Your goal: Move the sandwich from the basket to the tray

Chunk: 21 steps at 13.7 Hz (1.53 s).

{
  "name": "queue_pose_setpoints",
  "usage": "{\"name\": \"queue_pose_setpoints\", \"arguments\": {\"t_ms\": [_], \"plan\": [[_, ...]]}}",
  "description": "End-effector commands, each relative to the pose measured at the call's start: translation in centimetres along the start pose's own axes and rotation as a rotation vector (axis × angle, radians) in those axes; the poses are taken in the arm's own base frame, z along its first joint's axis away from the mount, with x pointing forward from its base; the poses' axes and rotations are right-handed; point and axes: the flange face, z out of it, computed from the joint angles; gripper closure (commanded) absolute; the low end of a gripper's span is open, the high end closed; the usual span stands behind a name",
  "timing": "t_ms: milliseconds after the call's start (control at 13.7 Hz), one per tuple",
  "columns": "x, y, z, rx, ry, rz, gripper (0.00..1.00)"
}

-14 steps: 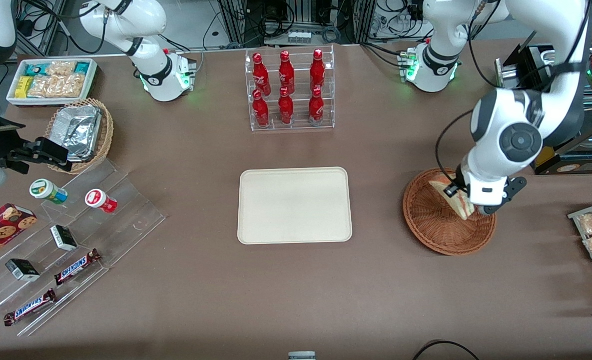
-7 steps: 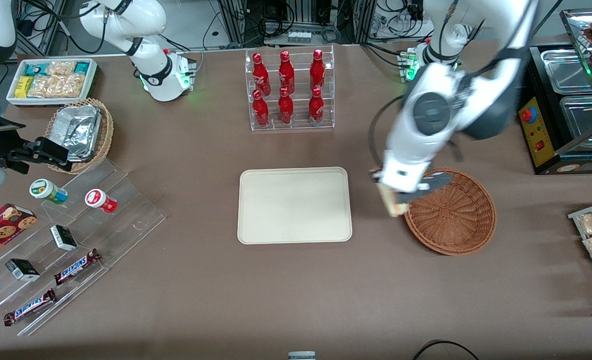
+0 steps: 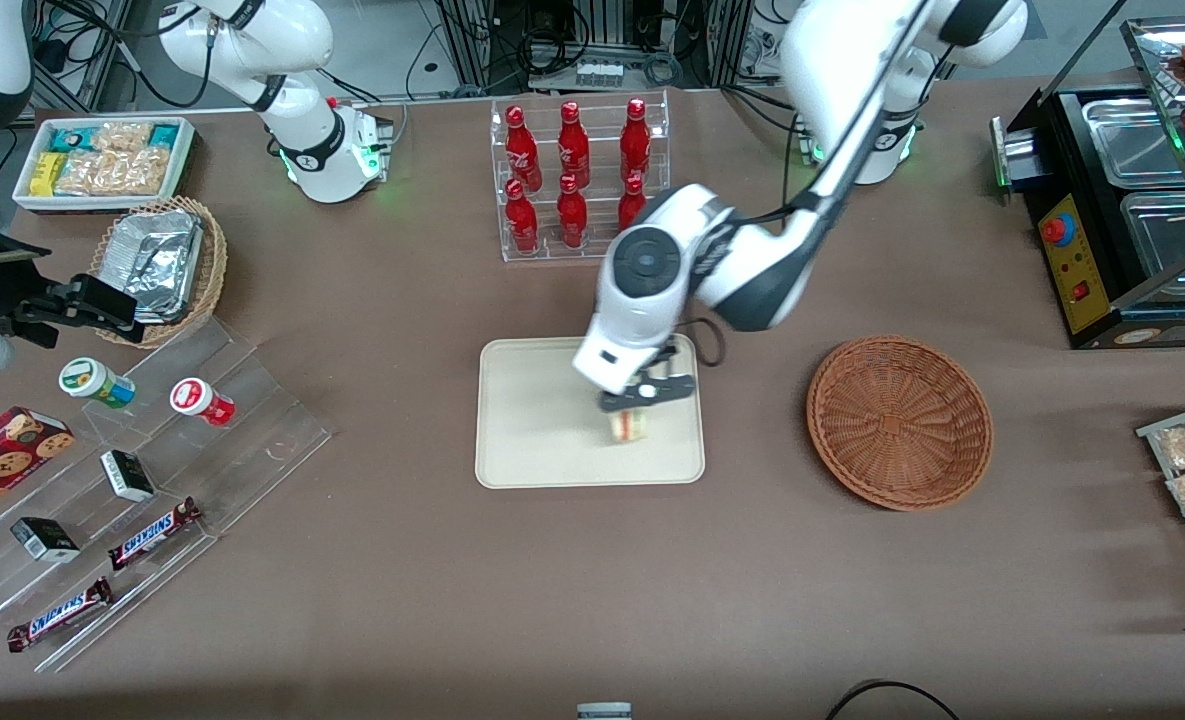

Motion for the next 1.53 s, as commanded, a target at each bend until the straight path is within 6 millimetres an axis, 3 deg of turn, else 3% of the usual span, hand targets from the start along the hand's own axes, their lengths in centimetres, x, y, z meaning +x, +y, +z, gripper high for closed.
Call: {"name": "queue_pose_setpoints", "arguments": {"t_ms": [0,438,510,583,656,802,948,1094,1312,1458], "plan": [[-0.9,2.6,3.5,0.005,0.061,0.068,1.00],[-0.4,2.8,7.3,0.001,0.065,0.072,0.99],[-0.4,2.8,7.4,0.001,0.064,0.070,0.73],[-0.4,2.9,7.3,0.000,0.065,0.070,0.27],[-0.4,2.9,7.1,0.000,0.068,0.077,0.01],[-0.3,2.8,6.4,-0.001,0.071,0.073,0.01],[0.1,2.6,3.7,-0.009,0.082,0.061,0.01],[0.1,1.3,-1.7,0.026,0.069,0.030,0.01],[1.6,-4.4,-11.9,0.078,0.049,-0.156,0.01],[3.5,-9.8,-17.6,0.112,0.041,-0.226,0.01]]}}
